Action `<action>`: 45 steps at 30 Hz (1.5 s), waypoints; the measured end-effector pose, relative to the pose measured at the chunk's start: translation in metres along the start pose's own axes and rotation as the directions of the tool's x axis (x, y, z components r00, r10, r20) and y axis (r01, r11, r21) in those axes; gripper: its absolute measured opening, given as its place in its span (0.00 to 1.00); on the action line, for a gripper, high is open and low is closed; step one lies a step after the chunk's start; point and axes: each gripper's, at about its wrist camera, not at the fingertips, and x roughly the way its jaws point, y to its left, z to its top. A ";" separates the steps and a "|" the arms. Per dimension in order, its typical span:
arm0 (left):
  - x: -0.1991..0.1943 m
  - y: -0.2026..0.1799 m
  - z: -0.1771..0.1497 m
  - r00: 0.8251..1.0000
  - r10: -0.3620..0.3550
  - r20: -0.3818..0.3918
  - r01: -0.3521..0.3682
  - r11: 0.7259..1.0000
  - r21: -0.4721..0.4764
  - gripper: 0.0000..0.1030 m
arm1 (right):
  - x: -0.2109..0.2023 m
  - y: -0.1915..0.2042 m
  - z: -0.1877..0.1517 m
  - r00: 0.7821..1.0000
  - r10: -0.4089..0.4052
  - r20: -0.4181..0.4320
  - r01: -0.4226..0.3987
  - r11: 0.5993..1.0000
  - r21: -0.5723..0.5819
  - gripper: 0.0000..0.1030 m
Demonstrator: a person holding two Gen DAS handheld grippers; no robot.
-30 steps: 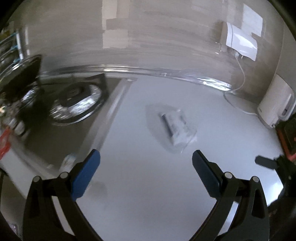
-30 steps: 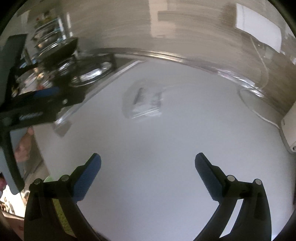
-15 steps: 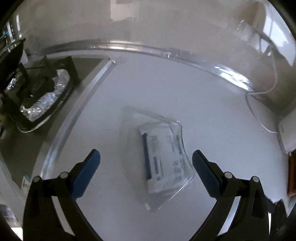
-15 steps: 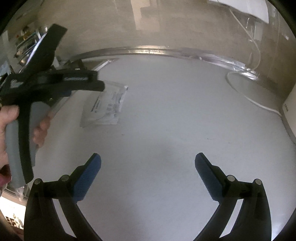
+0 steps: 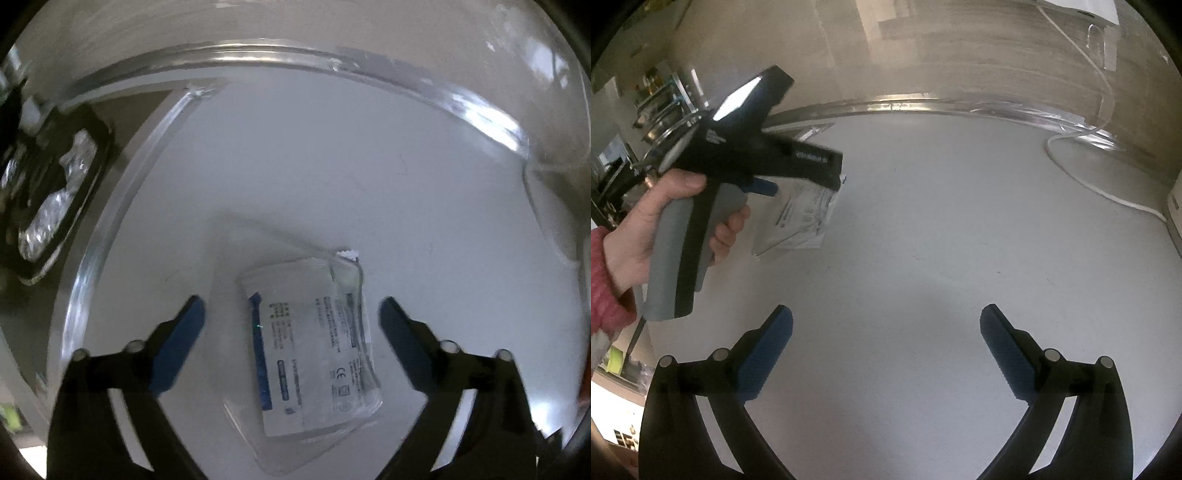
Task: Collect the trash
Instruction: 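Move to the clear plastic container and grasp it with the left tool, then pull the white packet out with the right tool while the left tool holds the container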
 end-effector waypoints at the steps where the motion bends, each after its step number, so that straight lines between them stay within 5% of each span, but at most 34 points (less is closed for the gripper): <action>1: 0.001 -0.003 0.000 1.000 0.010 0.005 -0.010 1.000 0.028 0.79 | 0.000 0.000 -0.001 1.000 0.001 0.000 -0.001 1.000 0.003 0.98; 18: -0.052 0.026 -0.032 0.980 -0.099 0.172 0.095 0.995 0.028 0.78 | 0.021 0.016 0.008 0.999 0.032 -0.028 -0.032 0.999 -0.010 0.98; 31: -0.100 0.096 -0.100 0.969 -0.033 0.244 0.046 0.998 -0.049 0.78 | 0.114 0.066 0.080 0.996 0.026 -0.081 -0.025 1.000 0.008 0.98; 36: -0.105 0.118 -0.120 0.969 -0.022 0.246 0.047 0.994 -0.098 0.78 | 0.133 0.089 0.088 0.994 -0.073 -0.078 0.073 0.997 -0.009 0.98; 38: -0.108 0.124 -0.128 0.968 -0.015 0.250 0.043 0.994 -0.105 0.78 | 0.137 0.096 0.090 0.990 -0.116 -0.075 0.114 0.993 -0.030 0.92; 43: -0.117 0.136 -0.144 0.965 -0.011 0.263 0.041 0.993 -0.109 0.78 | 0.132 0.100 0.090 0.985 -0.157 -0.067 0.152 0.985 -0.077 0.35; 45: -0.120 0.141 -0.149 0.964 -0.016 0.266 0.050 0.992 -0.119 0.78 | 0.129 0.100 0.089 0.988 -0.134 -0.077 0.128 0.989 -0.073 0.22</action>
